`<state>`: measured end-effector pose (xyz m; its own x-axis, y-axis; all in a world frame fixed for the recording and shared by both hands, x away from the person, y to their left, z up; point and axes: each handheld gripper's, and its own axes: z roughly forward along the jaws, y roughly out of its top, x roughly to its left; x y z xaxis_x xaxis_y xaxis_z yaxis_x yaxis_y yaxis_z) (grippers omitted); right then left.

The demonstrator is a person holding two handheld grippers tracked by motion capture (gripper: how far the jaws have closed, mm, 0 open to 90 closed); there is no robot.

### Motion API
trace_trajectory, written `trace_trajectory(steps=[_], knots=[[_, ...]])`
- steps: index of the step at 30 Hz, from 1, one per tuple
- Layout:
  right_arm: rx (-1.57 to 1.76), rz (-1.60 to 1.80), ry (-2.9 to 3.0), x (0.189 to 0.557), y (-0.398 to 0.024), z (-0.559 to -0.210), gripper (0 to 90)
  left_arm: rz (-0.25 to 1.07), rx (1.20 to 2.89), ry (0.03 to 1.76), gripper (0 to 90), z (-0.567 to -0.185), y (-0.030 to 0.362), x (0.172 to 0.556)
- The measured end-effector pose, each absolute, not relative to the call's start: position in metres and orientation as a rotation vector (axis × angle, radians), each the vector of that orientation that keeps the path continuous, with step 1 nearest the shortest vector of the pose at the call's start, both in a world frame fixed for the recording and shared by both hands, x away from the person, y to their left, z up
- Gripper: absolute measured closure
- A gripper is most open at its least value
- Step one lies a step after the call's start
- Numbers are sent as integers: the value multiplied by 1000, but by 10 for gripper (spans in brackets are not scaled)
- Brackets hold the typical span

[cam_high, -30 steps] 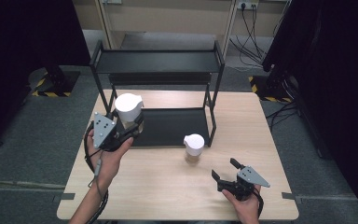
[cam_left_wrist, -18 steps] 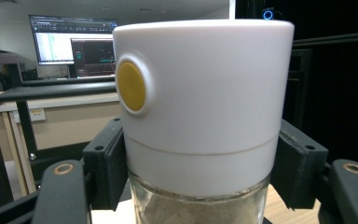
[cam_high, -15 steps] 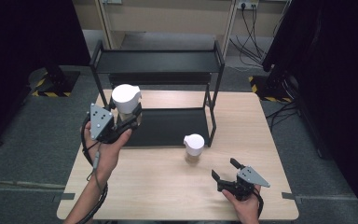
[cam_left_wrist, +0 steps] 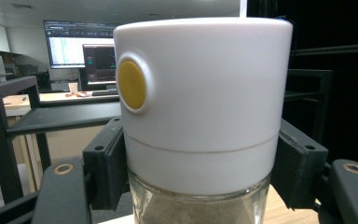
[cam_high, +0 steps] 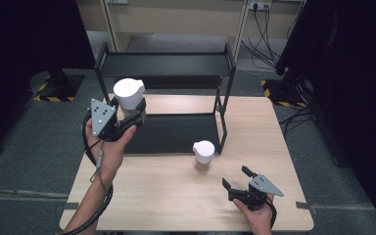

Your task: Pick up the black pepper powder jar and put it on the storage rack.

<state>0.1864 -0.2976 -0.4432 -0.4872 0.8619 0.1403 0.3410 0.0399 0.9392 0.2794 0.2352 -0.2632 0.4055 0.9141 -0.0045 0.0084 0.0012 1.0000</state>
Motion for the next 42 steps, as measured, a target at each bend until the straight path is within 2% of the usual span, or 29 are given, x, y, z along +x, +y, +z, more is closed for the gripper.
trace_trajectory(steps=[42], knots=[[1214,1459,1851,187,-298,-443,77,958,1325,986,304,-221,233,315]])
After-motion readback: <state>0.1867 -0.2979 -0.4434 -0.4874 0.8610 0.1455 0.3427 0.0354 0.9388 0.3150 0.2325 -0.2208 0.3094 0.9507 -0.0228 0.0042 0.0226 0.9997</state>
